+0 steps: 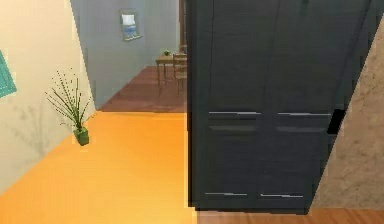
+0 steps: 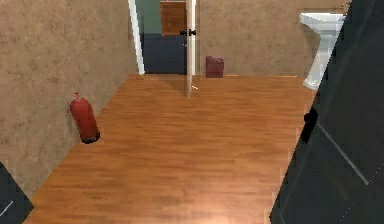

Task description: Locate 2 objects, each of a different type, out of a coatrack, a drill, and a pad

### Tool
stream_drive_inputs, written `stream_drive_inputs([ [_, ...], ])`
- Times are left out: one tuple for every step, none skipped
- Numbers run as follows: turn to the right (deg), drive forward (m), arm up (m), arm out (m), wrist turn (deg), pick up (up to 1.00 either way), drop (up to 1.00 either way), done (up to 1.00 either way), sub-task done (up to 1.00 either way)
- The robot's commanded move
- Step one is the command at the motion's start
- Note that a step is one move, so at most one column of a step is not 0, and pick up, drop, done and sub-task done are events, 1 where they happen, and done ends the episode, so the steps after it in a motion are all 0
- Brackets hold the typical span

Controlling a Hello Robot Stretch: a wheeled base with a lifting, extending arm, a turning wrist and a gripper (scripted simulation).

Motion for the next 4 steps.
stream_drive_inputs([
  [-45.0, 0.0, 0.0, 0.0, 0.0, 0.0, 0.0, 0.0, 0.0],
  [-33.0, 0.0, 0.0, 0.0, 0.0, 0.0, 0.0, 0.0, 0.0],
  [0.0, 0.2, 0.0, 0.0, 0.0, 0.0, 0.0, 0.0, 0.0],
  [-24.0, 0.0, 0.0, 0.0, 0.0, 0.0, 0.0, 0.0, 0.0],
])
